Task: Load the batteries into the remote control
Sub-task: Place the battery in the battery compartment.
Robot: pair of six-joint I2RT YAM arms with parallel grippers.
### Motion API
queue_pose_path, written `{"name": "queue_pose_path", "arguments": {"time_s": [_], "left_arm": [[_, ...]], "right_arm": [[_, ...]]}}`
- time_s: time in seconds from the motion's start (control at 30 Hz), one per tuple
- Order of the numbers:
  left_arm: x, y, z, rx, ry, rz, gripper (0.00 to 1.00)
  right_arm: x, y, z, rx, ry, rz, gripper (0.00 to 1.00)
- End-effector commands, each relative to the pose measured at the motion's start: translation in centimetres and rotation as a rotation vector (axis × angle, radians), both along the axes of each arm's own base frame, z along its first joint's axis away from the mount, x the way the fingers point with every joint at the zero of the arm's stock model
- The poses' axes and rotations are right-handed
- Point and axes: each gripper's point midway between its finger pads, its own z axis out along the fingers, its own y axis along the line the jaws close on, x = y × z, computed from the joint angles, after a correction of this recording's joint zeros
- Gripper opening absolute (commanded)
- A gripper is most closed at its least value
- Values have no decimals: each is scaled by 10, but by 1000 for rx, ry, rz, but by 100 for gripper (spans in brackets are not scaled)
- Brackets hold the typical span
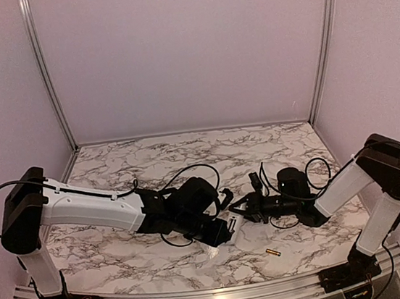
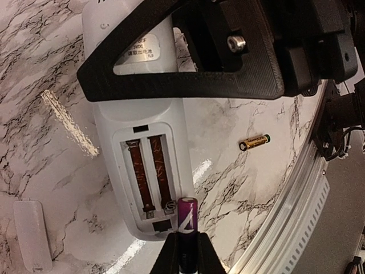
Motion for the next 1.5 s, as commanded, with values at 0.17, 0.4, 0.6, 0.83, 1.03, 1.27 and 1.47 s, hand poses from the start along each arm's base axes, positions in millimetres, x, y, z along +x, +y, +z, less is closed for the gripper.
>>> {"name": "queue_pose_path", "arguments": {"time_s": [0.17, 0.4, 0.6, 0.83, 1.03, 1.27, 1.47], "left_arm": [[24, 10, -17, 87, 29, 123, 0], [35, 15, -25, 125, 23, 176, 0], [36, 11, -27, 128, 32, 170, 0], [42, 11, -27, 135, 17, 201, 0], [47, 15, -28, 166, -8, 216, 6], [47, 19, -26, 179, -17, 215, 13], [44, 19, -25, 169, -12, 198, 21]], "right_arm": [[6, 14, 23, 60, -51, 7, 0], [3, 15, 23, 76, -35, 15, 0], [3, 18, 24, 100, -21, 19, 0], [-1, 21, 21, 130, 16, 26, 0], [-4, 24, 29, 178, 5, 46, 0], [-7, 22, 30, 215, 14, 45, 0], [-7, 22, 32, 210, 11, 44, 0]]}}
